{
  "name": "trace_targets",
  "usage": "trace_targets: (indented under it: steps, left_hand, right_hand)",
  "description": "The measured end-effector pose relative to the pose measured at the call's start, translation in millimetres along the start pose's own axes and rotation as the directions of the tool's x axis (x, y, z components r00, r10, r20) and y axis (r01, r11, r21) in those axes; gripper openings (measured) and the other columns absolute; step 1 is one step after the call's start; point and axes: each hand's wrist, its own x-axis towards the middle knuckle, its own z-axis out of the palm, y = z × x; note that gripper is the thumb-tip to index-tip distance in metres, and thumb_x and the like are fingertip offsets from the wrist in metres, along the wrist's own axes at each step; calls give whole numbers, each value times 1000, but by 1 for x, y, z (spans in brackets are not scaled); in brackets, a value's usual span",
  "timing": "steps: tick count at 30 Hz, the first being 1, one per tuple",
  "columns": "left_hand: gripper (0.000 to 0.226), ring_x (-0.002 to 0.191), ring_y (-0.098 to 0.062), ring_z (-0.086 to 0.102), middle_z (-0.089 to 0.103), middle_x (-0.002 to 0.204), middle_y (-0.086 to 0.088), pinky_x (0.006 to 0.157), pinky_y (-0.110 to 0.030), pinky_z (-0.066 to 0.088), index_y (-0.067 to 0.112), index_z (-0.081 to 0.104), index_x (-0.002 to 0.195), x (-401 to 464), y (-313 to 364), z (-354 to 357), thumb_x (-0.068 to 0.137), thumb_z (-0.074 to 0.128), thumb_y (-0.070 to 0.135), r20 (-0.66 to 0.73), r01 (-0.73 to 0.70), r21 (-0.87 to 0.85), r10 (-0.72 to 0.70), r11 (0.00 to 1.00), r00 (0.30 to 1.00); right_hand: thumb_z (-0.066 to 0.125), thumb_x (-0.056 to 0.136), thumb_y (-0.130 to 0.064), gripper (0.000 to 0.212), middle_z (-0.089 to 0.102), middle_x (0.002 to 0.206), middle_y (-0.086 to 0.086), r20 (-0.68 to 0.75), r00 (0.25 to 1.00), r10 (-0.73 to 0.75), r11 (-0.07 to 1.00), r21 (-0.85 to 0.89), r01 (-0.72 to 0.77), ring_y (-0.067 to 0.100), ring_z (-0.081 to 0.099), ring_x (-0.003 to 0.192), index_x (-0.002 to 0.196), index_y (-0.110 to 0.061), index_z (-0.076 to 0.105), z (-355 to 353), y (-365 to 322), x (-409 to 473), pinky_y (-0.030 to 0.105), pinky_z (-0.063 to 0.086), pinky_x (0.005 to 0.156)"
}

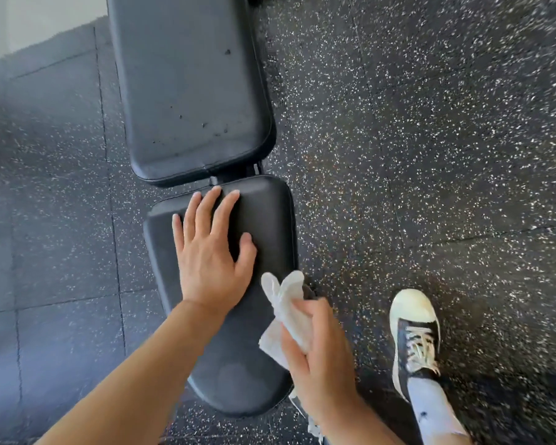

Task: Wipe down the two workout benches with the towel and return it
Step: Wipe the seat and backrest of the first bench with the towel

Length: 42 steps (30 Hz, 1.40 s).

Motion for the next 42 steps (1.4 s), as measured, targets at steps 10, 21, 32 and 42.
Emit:
trace_targets:
  steps: [10, 21, 32, 42]
  left_hand:
    - [66, 154, -29, 26, 40, 160, -2, 121, -60, 21, 22, 45, 151, 3, 5, 1, 87, 50, 35, -22, -23, 15, 23, 1000, 999]
    - [67, 153, -30, 27, 41, 159, -4, 120, -61, 22, 20, 45, 151, 3, 5, 2, 85, 50, 34, -25, -18, 49, 19, 999, 1000]
    - [68, 154, -28, 26, 39, 160, -1, 121, -60, 20, 24, 43, 151, 2, 0, 4, 85, 50, 36, -29, -20, 58, 22, 998, 999]
    - [68, 156, -27, 22, 36, 161, 3, 124, -60, 13, 27, 41, 153, 2, 4, 1, 87, 48, 38, 2, 6, 51, -6, 999, 1000]
  right_hand:
    - [60, 103, -40, 25, 67, 107, -5, -132, 986, 105, 968, 240, -71, 20, 62, 96, 118, -21, 54, -12, -33, 128, 42, 49, 81]
    - [46, 99, -66, 32, 66, 93, -13, -101, 954, 281, 922, 306, -239, 6, 64, 87, 110, -36, 51, 6, -8, 46, 39, 50, 76]
    - [51, 102, -56, 22, 60, 85, -12, -102, 968, 230, 955, 217, -204, 12, 56, 77, 104, -35, 46, 1, -19, 72, 37, 40, 68]
    - [61, 99, -46, 27, 57, 77, -7, -124, 984, 125, 983, 149, -106, 20, 53, 76, 84, -25, 52, -19, -49, 186, 45, 48, 69]
